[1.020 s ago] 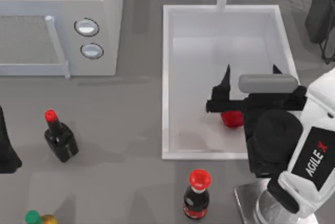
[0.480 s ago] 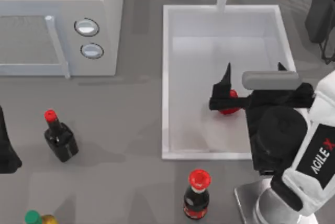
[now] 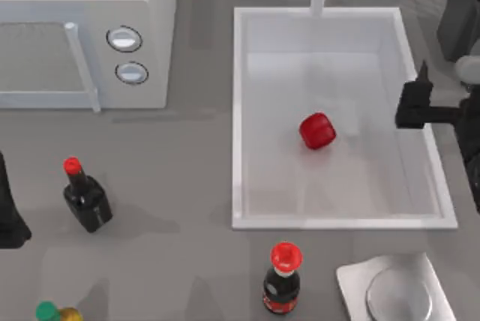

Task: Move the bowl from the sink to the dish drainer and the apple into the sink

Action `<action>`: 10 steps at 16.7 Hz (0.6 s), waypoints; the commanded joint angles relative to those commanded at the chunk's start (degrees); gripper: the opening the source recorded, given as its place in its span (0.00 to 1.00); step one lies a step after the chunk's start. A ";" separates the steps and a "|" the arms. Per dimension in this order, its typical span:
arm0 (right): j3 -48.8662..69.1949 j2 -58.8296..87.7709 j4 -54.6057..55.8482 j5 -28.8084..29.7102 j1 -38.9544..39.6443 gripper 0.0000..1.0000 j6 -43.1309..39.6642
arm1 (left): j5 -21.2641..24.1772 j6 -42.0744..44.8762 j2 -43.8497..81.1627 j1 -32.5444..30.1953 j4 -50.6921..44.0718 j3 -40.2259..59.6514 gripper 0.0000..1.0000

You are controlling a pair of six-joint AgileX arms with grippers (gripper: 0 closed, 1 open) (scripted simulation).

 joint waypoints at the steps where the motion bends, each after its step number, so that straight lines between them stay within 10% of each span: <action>1: -1.94 -6.53 -4.84 -2.06 -2.41 1.00 0.07 | 0.00 0.00 0.00 0.00 0.00 0.00 1.00; 10: -18.43 -70.33 -48.01 -19.41 -18.48 1.00 -1.25 | 0.00 0.00 0.00 0.00 0.00 0.00 1.00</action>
